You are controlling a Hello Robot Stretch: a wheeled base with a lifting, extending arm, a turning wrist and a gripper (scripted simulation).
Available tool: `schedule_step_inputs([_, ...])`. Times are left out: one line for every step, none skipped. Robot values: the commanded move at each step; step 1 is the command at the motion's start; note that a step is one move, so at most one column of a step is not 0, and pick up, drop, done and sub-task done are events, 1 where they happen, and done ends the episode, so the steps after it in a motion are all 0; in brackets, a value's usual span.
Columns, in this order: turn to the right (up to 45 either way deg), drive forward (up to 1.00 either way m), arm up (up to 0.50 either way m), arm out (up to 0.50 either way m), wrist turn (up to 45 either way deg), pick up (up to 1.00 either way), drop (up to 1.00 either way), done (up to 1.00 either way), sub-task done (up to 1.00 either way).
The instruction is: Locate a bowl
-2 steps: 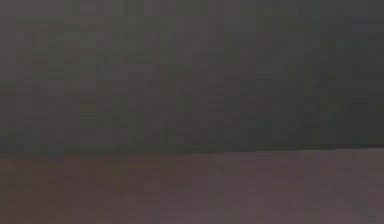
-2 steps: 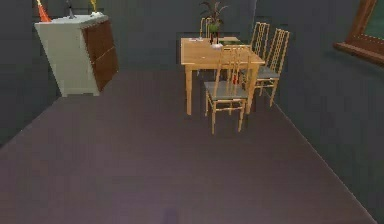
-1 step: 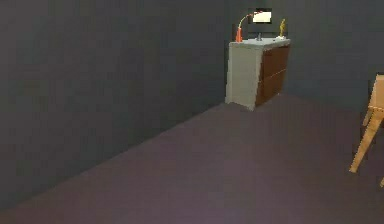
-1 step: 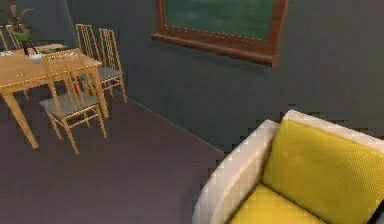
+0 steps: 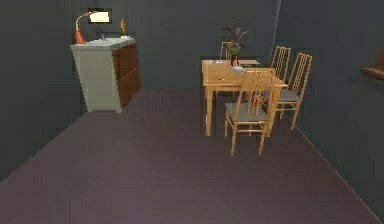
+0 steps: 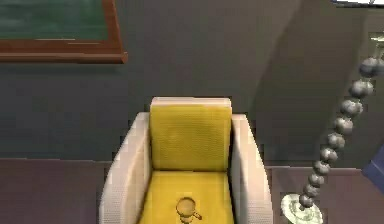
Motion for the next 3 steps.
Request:
schedule_step_inputs([0.0, 0.60, 0.00, 0.00, 0.0, 0.00, 0.00, 0.00, 0.00])
schedule_step_inputs([45.0, 0.00, 0.00, 0.00, 0.0, 0.00, 0.00, 0.00, 0.00])
schedule_step_inputs([9.0, 0.00, 0.00, 0.00, 0.0, 0.00, 0.00, 0.00, 0.00])
